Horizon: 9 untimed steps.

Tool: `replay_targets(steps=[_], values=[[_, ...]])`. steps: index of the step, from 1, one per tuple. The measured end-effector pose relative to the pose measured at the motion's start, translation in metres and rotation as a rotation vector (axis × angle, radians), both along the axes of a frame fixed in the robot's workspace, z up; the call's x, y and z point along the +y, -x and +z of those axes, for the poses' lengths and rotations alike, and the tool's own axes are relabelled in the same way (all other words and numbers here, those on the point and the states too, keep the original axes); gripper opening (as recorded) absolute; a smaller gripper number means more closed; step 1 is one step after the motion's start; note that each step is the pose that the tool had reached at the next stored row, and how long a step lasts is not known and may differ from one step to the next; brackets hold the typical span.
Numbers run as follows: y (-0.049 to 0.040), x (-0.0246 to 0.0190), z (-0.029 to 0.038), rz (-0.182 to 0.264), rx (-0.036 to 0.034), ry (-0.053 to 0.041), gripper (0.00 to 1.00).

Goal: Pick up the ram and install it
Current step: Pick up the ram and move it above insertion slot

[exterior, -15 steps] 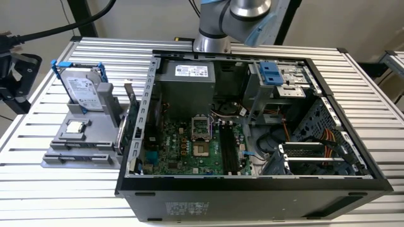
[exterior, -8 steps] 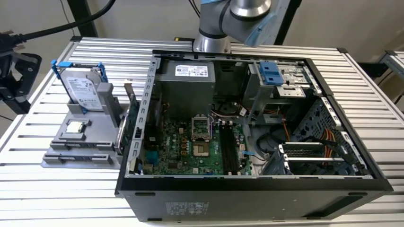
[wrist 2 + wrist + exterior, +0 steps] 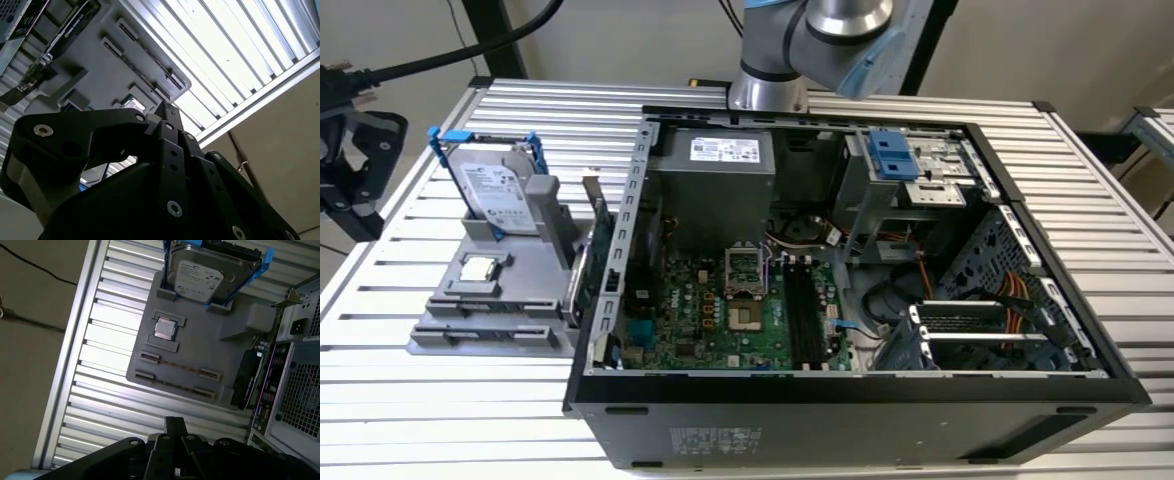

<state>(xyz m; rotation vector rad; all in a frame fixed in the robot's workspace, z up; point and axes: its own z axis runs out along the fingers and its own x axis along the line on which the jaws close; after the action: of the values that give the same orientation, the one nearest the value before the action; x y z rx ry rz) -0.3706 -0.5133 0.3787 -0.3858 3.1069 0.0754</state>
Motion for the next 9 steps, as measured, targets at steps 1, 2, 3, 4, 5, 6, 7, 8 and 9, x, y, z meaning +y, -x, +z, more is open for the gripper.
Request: replay_targets(steps=[1, 2, 3, 4, 5, 6, 7, 8, 9], values=[[0.0000, 0.0000, 0.0000, 0.003, 0.0000, 0.0000, 0.00], [0.0000, 0.0000, 0.0000, 0.006, 0.0000, 0.0000, 0.00], [0.0000, 0.0000, 0.0000, 0.010, 0.0000, 0.0000, 0.00], [0.0001, 0.0000, 0.0000, 0.013, 0.0000, 0.0000, 0.00], [0.0001, 0.0000, 0.0000, 0.017, 0.0000, 0.0000, 0.00], [0.0001, 0.0000, 0.0000, 0.021, 0.0000, 0.0000, 0.00], [0.0001, 0.0000, 0.0000, 0.024, 0.0000, 0.0000, 0.00], [0.0001, 0.0000, 0.0000, 0.028, 0.0000, 0.0000, 0.00], [0.0002, 0.0000, 0.0000, 0.031, 0.0000, 0.0000, 0.00]])
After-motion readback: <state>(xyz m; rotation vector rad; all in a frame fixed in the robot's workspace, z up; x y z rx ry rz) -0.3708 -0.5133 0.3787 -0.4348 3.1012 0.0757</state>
